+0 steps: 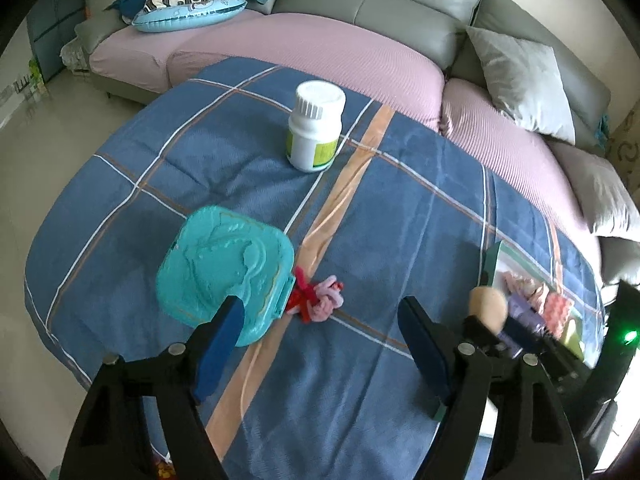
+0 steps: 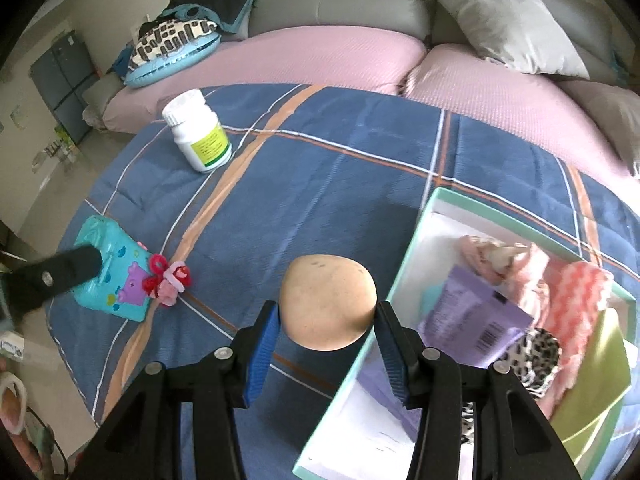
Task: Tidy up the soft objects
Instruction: 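Lift beige sponge with right tool while left tool grasps red-pink scrunchie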
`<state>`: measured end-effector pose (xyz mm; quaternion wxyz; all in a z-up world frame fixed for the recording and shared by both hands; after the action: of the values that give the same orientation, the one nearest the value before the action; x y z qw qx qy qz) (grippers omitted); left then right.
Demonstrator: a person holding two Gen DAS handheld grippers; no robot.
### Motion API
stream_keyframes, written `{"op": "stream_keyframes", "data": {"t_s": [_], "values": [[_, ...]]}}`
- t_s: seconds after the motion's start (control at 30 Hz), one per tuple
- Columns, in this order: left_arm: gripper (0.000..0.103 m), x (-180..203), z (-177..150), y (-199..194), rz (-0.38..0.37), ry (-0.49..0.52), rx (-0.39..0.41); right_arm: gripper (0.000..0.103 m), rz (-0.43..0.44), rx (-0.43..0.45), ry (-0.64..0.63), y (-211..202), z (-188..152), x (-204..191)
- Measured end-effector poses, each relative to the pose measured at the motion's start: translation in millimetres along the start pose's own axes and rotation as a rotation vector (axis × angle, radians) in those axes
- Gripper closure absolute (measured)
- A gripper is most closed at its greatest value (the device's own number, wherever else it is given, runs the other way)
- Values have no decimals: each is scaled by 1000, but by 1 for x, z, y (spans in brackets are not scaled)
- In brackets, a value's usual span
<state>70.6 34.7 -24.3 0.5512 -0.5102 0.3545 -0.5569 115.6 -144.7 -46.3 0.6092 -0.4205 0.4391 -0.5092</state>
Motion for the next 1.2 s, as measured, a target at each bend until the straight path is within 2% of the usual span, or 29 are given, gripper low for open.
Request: {"op": "stream_keyframes", "data": {"t_s": [0.07, 0.23, 0.3, 0.5, 0.8, 0.87, 1.13, 1.2], "values": [[31, 2, -3, 6, 5, 13, -15, 52, -3, 17, 11, -5, 1, 3], [33, 12, -6, 11, 41, 56, -8, 52, 6, 48, 33, -16, 0, 9], [40, 17, -7, 14, 41, 77, -14, 52, 1, 51, 43, -17, 0, 11], [40, 32, -9, 28, 64, 133, -37, 52, 6, 70, 62, -25, 0, 18], [43, 45, -5, 56, 212, 156, -49, 52, 25, 75, 71, -26, 0, 22], [49, 46, -3, 59, 234, 157, -47, 52, 28, 77, 76, -26, 0, 25], [53, 46, 7, 74, 323, 142, -55, 52, 38, 80, 85, -27, 0, 28], [61, 46, 7, 82, 344, 142, -71, 52, 39, 79, 83, -26, 0, 27]]}}
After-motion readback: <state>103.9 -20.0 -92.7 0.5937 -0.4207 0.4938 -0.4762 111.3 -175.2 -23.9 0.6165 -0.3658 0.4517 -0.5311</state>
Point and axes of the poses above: each gripper's, at about its wrist camera, not at the fingertips, and y roughly the way its jaws point, x to its right, z to its top, the point moved 3 cm from there along y, roughly the way its jaws point, and after that the axes turned 14 degrees about -x, right-handed, at the moved point
